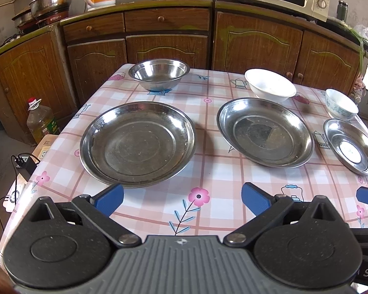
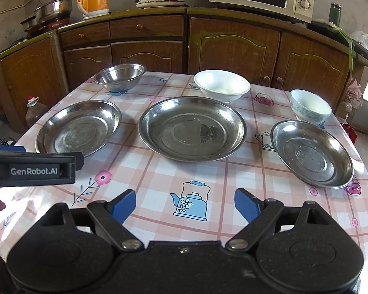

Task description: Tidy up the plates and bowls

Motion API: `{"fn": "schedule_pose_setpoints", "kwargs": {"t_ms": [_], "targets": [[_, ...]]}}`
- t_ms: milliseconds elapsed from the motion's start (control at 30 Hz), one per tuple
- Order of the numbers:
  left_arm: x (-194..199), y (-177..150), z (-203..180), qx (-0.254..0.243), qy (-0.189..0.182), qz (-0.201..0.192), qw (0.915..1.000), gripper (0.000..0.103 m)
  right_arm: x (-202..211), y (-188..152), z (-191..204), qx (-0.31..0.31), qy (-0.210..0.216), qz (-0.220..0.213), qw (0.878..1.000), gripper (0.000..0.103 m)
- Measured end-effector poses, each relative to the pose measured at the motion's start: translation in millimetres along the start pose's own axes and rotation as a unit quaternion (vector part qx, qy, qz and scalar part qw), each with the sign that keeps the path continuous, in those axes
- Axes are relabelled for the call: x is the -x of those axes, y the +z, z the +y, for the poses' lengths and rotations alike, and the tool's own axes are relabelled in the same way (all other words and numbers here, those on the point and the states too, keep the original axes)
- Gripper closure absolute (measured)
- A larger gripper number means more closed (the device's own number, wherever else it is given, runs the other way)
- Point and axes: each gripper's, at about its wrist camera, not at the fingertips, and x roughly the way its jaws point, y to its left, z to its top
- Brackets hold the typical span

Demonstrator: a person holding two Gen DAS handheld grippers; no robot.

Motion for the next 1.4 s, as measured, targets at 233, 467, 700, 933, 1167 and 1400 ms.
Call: {"fn": "schedule_pose_setpoints", "kwargs": {"t_ms": [233,467,700,933,1167,1400], "targets": [[0,1,11,0.011,0.007,0.000,0.9999,0.000,-4,8,14,0.016,0.008,-0.007,1.000,0.000],[-2,1,25,0.022,0.014,0.002,0.9997,0.000,-9,16,29,0.031,0.019,-0.017,0.999,0.000],[-6,3,40,0.033,0.026,0.002,0.9991,0.000,-15,24,44,0.048,0.030,-0.026,0.998,0.000],[-17,5,63,0.048,0.035,0.013,0.9981,0.000,-30,36,59,0.061,0.046,-0.033,0.997,0.000],[-32,12,91,0.053,0.065,0.016,0.9964,0.000,-52,49,74,0.070,0.068,-0.036,0.995,0.001],[-60,25,127,0.061,0.093,0.027,0.9934,0.000,-83,59,89,0.073,0.089,-0.028,0.993,0.001]]}}
